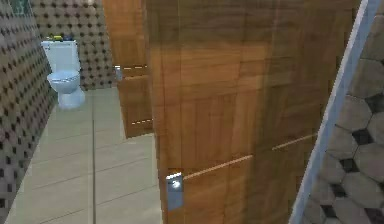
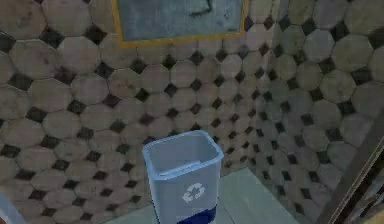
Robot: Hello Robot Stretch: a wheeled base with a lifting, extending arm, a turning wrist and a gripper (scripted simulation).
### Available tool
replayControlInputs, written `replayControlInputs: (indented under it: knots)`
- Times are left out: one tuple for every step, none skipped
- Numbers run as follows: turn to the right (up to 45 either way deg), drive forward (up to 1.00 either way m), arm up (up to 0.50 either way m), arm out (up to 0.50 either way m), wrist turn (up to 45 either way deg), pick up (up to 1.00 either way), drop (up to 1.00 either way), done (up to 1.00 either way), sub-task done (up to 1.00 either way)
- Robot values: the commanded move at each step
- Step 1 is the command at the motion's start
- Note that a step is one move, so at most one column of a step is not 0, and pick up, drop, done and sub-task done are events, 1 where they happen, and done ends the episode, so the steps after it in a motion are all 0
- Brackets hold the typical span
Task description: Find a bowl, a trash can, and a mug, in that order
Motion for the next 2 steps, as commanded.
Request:
replayControlInputs:
  knots:
    - [-45.0,0.0,0.0,0.0,0.0,0.0,0.0,0.0,0.0]
    - [-6.0,0.0,0.0,0.0,0.0,0.0,0.0,0.0,0.0]
